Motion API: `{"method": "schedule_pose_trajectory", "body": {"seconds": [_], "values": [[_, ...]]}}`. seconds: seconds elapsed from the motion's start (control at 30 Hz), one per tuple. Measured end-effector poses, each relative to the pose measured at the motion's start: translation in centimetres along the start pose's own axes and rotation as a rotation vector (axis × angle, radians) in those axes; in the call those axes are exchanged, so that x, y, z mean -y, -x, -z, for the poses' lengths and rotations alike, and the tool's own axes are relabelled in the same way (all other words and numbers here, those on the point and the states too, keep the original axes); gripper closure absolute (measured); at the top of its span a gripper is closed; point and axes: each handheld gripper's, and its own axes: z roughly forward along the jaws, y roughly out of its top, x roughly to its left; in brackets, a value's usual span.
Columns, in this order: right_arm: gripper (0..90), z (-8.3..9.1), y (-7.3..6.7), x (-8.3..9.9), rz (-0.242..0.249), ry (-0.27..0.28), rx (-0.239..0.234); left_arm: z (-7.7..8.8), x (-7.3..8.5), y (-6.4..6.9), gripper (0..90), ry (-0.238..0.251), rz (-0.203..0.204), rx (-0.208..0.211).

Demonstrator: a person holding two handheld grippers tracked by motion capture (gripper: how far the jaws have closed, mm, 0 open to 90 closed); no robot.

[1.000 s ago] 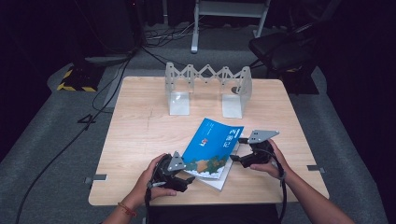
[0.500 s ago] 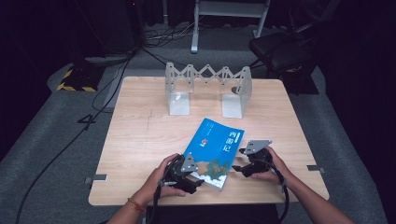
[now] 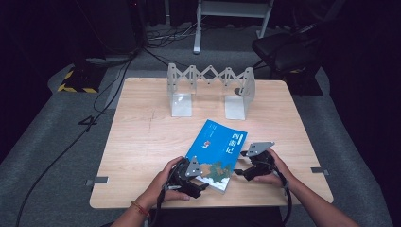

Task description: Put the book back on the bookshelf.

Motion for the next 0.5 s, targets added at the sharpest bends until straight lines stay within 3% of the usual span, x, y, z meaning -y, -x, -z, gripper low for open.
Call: {"method": "schedule_pose_trajectory", "body": {"seconds": [0.3,0.5], "values": [[20.8,-0.01,-0.16,-0.26,0.001,0.001,0.015,-0.04,-0.02,0.16,18.0,-0.001,-0.003,0.001],[20.7,0.54,-0.18,-0.79,-0.01,0.053,0.022,-0.02,-0.01,0.28,18.1,0.002,-0.005,0.005]]}}
